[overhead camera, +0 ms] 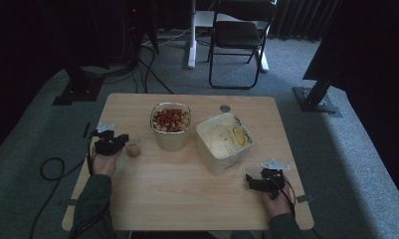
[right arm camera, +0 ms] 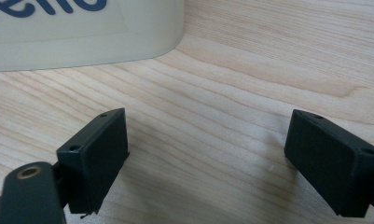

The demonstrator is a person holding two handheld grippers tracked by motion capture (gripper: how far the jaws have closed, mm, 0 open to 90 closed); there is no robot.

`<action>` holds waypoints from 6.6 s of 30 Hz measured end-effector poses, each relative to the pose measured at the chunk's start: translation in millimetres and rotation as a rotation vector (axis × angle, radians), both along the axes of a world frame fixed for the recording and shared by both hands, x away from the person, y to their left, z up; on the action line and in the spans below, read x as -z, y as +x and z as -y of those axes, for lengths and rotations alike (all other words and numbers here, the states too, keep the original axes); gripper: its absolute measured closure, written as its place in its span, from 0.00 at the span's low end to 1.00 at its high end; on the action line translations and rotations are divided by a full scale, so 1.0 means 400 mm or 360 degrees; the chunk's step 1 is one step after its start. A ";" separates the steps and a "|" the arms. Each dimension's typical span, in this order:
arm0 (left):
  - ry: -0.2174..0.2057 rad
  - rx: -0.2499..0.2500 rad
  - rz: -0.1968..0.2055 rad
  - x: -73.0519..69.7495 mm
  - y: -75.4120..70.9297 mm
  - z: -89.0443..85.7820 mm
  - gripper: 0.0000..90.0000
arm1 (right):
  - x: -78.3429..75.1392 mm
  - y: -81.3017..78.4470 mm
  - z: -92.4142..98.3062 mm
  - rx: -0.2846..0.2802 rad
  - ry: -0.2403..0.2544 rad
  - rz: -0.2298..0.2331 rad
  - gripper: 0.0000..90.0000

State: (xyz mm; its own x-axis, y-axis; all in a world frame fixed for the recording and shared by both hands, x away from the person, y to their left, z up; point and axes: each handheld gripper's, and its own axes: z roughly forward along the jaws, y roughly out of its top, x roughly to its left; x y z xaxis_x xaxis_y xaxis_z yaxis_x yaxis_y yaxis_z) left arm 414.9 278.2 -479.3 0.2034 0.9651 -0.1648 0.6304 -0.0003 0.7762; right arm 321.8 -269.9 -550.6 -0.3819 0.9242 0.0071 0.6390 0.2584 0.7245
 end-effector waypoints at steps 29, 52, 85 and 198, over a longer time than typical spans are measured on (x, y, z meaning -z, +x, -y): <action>0.0021 -0.0016 0.0249 -0.050 0.007 -0.018 0.21 | 0.000 0.000 0.000 0.0000 0.0001 0.0000 0.14; 0.0191 -0.0006 0.0276 0.076 0.068 0.008 0.30 | 0.000 0.000 0.000 0.0000 0.0000 0.0000 0.14; 0.0333 0.0196 0.0632 -0.300 0.080 0.101 0.33 | 0.000 0.000 0.000 -0.0001 -0.0002 0.0000 0.14; 0.2939 0.0777 0.0673 -0.261 0.089 0.400 0.36 | 0.000 -0.001 0.000 -0.0004 -0.0001 0.0002 0.14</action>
State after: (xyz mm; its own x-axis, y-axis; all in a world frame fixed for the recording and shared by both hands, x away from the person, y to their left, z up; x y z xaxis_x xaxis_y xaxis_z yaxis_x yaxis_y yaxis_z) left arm 450.4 118.2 -375.0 0.2115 -0.2729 0.9385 0.1290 -0.9440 -0.3036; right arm 321.6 -269.8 -550.6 -0.3840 0.9233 0.0058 0.6374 0.2605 0.7252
